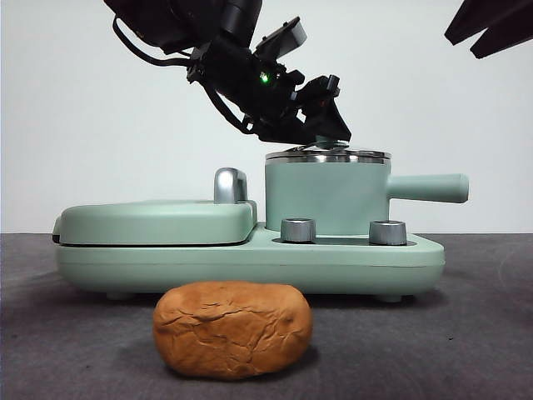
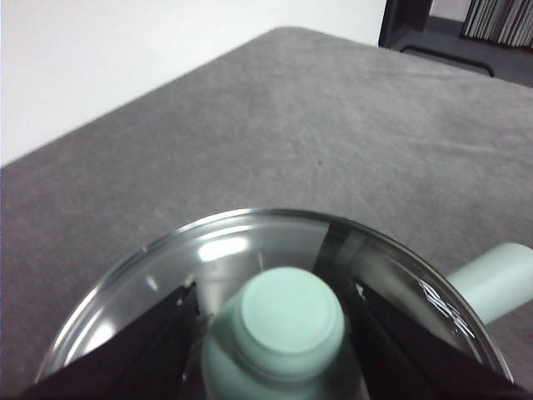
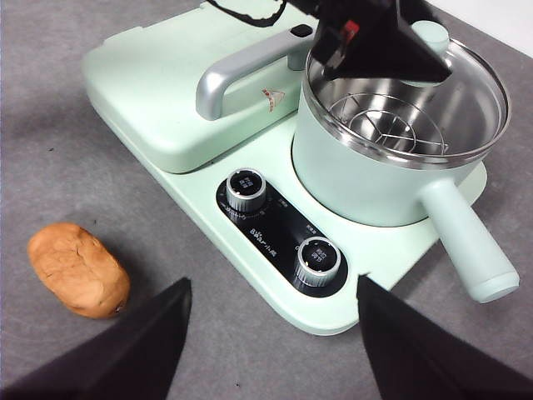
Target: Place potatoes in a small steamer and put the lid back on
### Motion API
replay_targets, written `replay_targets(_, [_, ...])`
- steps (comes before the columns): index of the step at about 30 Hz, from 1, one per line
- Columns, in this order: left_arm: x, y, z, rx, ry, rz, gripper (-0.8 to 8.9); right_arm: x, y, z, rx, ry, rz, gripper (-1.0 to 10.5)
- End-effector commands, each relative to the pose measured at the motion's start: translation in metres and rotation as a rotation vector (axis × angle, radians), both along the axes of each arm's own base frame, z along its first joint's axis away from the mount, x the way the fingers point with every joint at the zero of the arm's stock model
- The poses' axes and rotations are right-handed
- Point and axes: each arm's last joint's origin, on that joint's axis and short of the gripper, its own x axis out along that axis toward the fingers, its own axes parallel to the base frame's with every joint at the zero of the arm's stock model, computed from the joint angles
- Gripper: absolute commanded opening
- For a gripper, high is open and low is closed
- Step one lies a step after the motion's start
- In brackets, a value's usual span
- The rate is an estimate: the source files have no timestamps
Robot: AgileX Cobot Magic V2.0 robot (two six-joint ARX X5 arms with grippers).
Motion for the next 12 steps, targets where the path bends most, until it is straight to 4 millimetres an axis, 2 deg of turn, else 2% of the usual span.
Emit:
replay_targets(1, [0.0032, -0.0065, -0.0008, -0.008, -0.012, -0.005, 2.79, 0.001, 0.0013, 0.0067, 0.022, -0.015, -0.004, 3.2])
replay_targets(4, [0.0031, -0.0064, -0.0009, -0.008, -0.011, -0.005, 2.4, 0.001, 0.0013, 0.0067, 0.022, -0.014, -0.004, 3.2])
replay_targets(10, [0.0031, -0.0064, -0.0006, -0.009, -0.013, -0.005, 0.21, 0.0012, 0.0013, 0.007, 0.022, -0.019, -0.007, 3.2])
replay_targets(12, [0.0031, -0.0064, -0.0006, -0.008, -0.014, -0.005, 0.14, 0.0013, 0.0012, 0.007, 0.02, -0.02, -0.01, 3.2])
